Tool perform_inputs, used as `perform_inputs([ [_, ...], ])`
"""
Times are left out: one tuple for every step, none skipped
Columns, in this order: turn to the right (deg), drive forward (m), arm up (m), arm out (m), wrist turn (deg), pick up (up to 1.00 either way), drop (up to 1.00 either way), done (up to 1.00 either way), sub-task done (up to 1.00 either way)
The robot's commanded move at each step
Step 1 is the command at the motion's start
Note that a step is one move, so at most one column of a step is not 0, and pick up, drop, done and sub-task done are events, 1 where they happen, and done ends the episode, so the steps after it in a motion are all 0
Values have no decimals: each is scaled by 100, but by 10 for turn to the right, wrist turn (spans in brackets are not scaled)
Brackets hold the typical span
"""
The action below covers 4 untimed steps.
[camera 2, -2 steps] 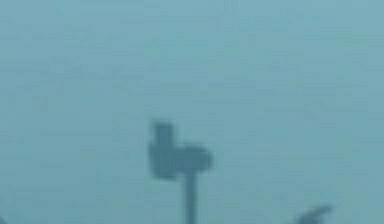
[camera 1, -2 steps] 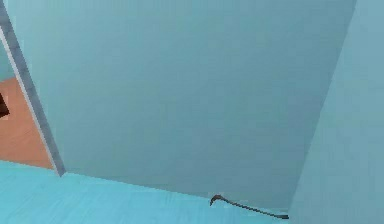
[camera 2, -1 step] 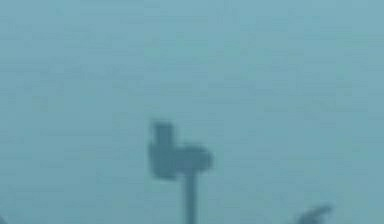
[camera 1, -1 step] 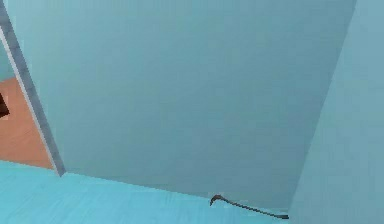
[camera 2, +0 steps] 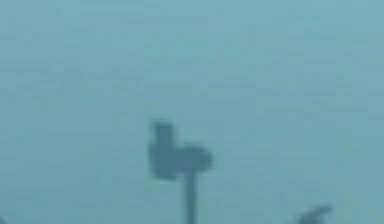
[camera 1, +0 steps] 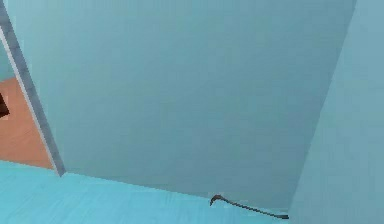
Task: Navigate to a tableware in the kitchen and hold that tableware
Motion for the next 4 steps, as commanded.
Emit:
perform_inputs([
  [-450, 0, 0, 0, 0, 0, 0, 0, 0],
  [-450, 0, 0, 0, 0, 0, 0, 0, 0],
  [450, 0, 0, 0, 0, 0, 0, 0, 0],
  [450, 0, 0, 0, 0, 0, 0, 0, 0],
])
